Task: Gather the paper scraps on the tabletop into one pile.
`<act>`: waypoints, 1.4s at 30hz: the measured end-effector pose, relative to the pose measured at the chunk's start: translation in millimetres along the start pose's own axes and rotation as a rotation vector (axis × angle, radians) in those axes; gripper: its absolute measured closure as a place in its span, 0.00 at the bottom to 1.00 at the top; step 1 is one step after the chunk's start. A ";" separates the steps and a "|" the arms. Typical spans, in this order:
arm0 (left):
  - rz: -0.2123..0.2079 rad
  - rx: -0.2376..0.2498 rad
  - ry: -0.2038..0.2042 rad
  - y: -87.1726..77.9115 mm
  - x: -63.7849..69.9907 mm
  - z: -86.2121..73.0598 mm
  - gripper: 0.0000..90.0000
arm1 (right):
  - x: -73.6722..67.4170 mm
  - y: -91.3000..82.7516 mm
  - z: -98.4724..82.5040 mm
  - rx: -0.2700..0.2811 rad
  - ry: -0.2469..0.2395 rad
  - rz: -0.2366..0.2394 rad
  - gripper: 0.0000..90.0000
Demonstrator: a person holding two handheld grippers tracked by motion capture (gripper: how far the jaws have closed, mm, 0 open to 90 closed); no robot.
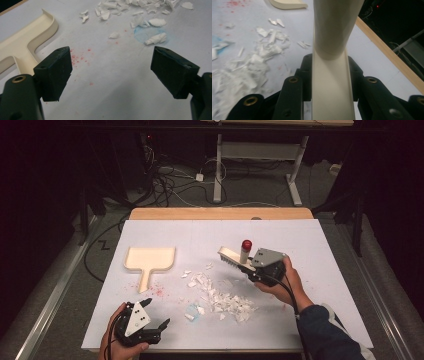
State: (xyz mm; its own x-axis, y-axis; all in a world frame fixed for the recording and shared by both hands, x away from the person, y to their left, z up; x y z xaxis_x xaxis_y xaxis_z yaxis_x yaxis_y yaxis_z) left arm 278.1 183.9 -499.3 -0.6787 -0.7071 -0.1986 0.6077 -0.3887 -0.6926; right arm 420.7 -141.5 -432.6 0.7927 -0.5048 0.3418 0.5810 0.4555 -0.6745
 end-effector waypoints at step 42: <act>-0.032 -0.013 -0.002 1.5 5.6 0.1 0.18 | -57.0 14.1 12.9 0.142 -0.222 0.241 0.75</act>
State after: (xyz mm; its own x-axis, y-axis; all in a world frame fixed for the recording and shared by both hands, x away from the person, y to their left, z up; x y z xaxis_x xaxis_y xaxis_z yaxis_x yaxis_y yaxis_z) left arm 275.3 179.3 -501.4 -0.6965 -0.6959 -0.1748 0.5804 -0.4031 -0.7076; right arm 386.1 -96.9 -453.1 0.9220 -0.2061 0.3279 0.3797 0.6475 -0.6607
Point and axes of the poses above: each handheld gripper's, and its own axes: y roughly forward along the jaws, z roughly out of its top, x roughly to its right, the point moved 5 cm from there along y, roughly forward along the jaws, and after that the axes turned 8 degrees about -x, right-handed, at the moved point
